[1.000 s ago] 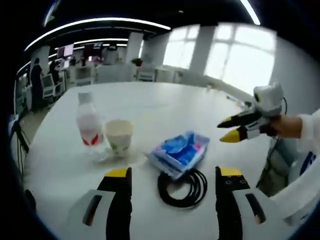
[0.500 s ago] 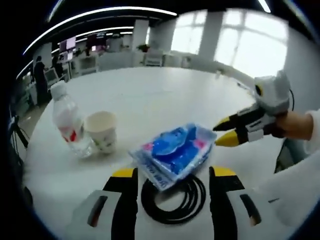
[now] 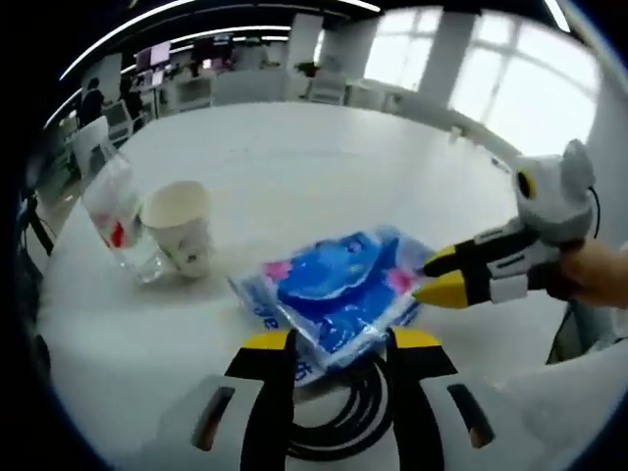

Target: Arrange the tabletop items into an orderly group along one side of the table until the central work area is clear of visible clutter.

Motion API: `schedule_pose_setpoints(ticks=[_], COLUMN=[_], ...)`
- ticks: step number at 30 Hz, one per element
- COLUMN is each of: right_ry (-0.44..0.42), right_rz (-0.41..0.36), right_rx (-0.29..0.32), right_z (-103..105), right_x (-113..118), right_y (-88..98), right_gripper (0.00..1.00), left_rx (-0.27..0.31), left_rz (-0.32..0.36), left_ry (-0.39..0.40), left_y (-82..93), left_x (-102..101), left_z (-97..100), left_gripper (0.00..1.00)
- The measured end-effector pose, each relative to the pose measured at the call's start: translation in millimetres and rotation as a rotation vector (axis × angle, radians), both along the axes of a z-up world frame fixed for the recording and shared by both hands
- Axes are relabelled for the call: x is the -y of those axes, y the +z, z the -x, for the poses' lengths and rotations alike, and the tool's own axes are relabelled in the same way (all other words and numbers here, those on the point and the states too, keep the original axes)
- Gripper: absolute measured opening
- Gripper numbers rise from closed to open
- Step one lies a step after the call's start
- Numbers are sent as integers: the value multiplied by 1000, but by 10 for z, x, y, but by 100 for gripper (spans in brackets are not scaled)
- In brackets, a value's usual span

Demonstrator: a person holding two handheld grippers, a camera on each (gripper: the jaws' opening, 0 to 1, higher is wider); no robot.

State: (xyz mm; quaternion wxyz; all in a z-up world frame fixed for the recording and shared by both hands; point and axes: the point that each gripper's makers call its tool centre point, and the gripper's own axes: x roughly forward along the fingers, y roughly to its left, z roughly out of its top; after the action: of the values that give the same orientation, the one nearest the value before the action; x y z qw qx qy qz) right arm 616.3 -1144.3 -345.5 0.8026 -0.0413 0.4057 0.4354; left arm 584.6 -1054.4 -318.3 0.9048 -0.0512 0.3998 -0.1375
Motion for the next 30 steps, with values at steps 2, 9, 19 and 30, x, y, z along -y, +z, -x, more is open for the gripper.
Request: schedule_pose_setpoints(ticks=[2,9,19,30], right_ry=[-18,-69,-107,-192], right_rz=[-1,-38,-99,-107], right_rx=[-21,-31,-16,13], right_z=[-3,-67,-147,-363], right_x=[15,73,229,800], right_y=[-32,4,172,266], right_gripper=[16,2,0,0], left_rx=[-21,-42,-5,20], left_rz=[16,29,46,62], left_ry=[8,56,81,-11], left_y=[-42,-75,23,87], left_x=[-4,-86,65,628], left_z=[21,51,-93,-364], left_gripper=[32,5,0,0])
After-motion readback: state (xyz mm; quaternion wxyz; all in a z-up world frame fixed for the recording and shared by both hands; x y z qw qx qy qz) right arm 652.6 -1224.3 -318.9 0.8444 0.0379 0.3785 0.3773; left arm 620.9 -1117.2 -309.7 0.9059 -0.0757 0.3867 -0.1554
